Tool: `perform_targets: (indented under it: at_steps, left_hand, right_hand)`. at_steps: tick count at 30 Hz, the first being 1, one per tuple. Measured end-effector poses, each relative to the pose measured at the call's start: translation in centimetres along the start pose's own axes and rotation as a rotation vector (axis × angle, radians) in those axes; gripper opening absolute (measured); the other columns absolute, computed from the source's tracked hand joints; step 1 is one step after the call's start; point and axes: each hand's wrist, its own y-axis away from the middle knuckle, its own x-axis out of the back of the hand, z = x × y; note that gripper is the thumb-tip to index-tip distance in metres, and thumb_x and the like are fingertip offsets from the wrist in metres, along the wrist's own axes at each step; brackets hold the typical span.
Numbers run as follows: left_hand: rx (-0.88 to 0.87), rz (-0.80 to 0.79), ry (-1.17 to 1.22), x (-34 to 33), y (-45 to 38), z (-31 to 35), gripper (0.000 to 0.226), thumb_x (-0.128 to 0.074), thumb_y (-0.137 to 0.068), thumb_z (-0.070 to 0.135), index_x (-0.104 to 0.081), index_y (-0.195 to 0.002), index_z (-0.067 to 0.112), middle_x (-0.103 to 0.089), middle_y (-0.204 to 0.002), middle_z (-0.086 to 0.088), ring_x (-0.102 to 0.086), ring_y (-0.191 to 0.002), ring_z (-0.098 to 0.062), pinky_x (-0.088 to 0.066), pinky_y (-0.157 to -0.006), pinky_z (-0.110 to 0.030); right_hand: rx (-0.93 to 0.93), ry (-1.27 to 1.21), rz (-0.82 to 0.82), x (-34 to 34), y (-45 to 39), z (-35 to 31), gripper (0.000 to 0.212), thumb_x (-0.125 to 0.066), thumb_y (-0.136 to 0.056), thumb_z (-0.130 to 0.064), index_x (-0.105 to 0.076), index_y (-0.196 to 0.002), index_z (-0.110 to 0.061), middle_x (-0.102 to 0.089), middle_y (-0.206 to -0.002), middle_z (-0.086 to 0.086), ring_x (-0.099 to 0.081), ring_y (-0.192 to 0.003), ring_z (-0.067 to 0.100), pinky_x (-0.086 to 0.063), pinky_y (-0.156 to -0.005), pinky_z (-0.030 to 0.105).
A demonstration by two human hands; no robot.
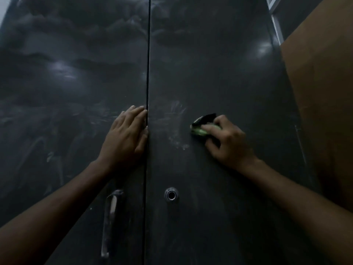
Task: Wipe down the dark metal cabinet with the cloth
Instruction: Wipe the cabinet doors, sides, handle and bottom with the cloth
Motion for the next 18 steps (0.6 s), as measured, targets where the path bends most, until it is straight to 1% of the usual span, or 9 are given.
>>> perform_targets:
  at_steps: [3, 5, 6, 9, 11, 12, 14, 16, 18]
  left_hand:
    - [0.045, -0.022, -0.039, -1.1, 1.4, 1.2, 0.067, -0.037, -0.103, 0.043, -0.039, -0.159, 0.007, -0.035, -0.167, -0.013, -0.025, -0.158, -0.030, -0.017, -0.131, -0.046]
    - [0.086, -0.018, -0.036, -2.1, 2.1, 2.4, 0.072, -0.035, -0.102, 0.047, -0.035, -0.161, 0.005, -0.031, -0.170, -0.013, -0.020, -0.160, -0.029, -0.013, -0.132, -0.047]
    - [0.101, -0.005, -0.038, -2.4, 2.2, 2.7, 0.073, -0.035, -0.102, 0.047, -0.034, -0.161, 0.005, -0.031, -0.170, -0.013, -0.021, -0.160, -0.029, -0.013, -0.132, -0.048]
    - [0.091, 0.034, -0.088, -2.1, 1.3, 2.2, 0.070, -0.038, -0.101, 0.047, -0.040, -0.158, 0.007, -0.039, -0.165, -0.012, -0.033, -0.154, -0.031, -0.023, -0.126, -0.046]
    - [0.066, 0.029, -0.106, -1.6, 0.7, 1.3, 0.069, -0.039, -0.101, 0.049, -0.042, -0.157, 0.009, -0.041, -0.163, -0.010, -0.038, -0.149, -0.029, -0.027, -0.122, -0.044]
    - [0.057, 0.018, -0.110, -1.5, 0.6, 0.9, 0.070, -0.038, -0.102, 0.050, -0.041, -0.158, 0.009, -0.040, -0.163, -0.009, -0.037, -0.149, -0.028, -0.027, -0.122, -0.044]
    - [0.036, 0.003, -0.127, -1.5, 0.6, 0.6, 0.071, -0.036, -0.103, 0.051, -0.039, -0.159, 0.008, -0.037, -0.165, -0.009, -0.034, -0.152, -0.028, -0.027, -0.124, -0.045]
    - [0.028, 0.018, -0.121, -1.5, 0.8, 0.5, 0.069, -0.035, -0.104, 0.048, -0.038, -0.159, 0.007, -0.037, -0.165, -0.010, -0.034, -0.152, -0.028, -0.027, -0.125, -0.045]
    - [0.036, 0.059, -0.064, -1.2, 0.9, 0.5, 0.063, -0.036, -0.105, 0.041, -0.041, -0.158, 0.006, -0.041, -0.162, -0.011, -0.037, -0.150, -0.029, -0.028, -0.122, -0.043]
  right_hand:
    - [-0.344, 0.022, 0.133, -1.1, -4.1, -0.1, 0.037, -0.061, -0.092, -0.028, -0.066, -0.128, -0.018, -0.050, -0.120, 0.012, -0.059, -0.101, 0.036, -0.052, -0.082, 0.043]
    - [-0.395, 0.001, 0.150, -2.1, -5.8, -3.0, 0.037, -0.059, -0.093, -0.027, -0.065, -0.129, -0.018, -0.049, -0.124, 0.015, -0.057, -0.106, 0.037, -0.051, -0.088, 0.047]
    - [-0.333, -0.017, 0.132, -2.4, -5.8, -4.1, 0.037, -0.059, -0.092, -0.027, -0.065, -0.128, -0.018, -0.050, -0.123, 0.015, -0.057, -0.105, 0.036, -0.051, -0.088, 0.048]
    - [0.028, -0.059, -0.026, -2.0, -2.9, -4.7, 0.038, -0.058, -0.088, -0.031, -0.068, -0.124, -0.020, -0.054, -0.115, 0.011, -0.059, -0.094, 0.030, -0.053, -0.078, 0.042]
    - [0.127, -0.045, -0.066, -0.9, -1.6, -2.8, 0.039, -0.057, -0.087, -0.034, -0.070, -0.121, -0.021, -0.056, -0.114, 0.010, -0.061, -0.091, 0.029, -0.054, -0.076, 0.040]
    - [0.073, -0.028, -0.037, -0.6, -1.8, -1.7, 0.038, -0.059, -0.087, -0.034, -0.070, -0.121, -0.021, -0.056, -0.114, 0.010, -0.061, -0.091, 0.030, -0.054, -0.077, 0.042]
    - [-0.178, 0.002, 0.081, -1.0, -4.0, -0.5, 0.037, -0.062, -0.090, -0.031, -0.068, -0.125, -0.020, -0.052, -0.118, 0.011, -0.061, -0.098, 0.034, -0.054, -0.082, 0.044]
    - [-0.398, 0.010, 0.143, -2.2, -7.2, -2.3, 0.037, -0.059, -0.094, -0.031, -0.065, -0.128, -0.020, -0.049, -0.127, 0.013, -0.058, -0.107, 0.036, -0.052, -0.089, 0.044]
    - [-0.332, 0.008, 0.117, -3.5, -8.4, -6.0, 0.036, -0.056, -0.095, -0.031, -0.064, -0.129, -0.022, -0.048, -0.131, 0.014, -0.056, -0.111, 0.035, -0.050, -0.091, 0.045]
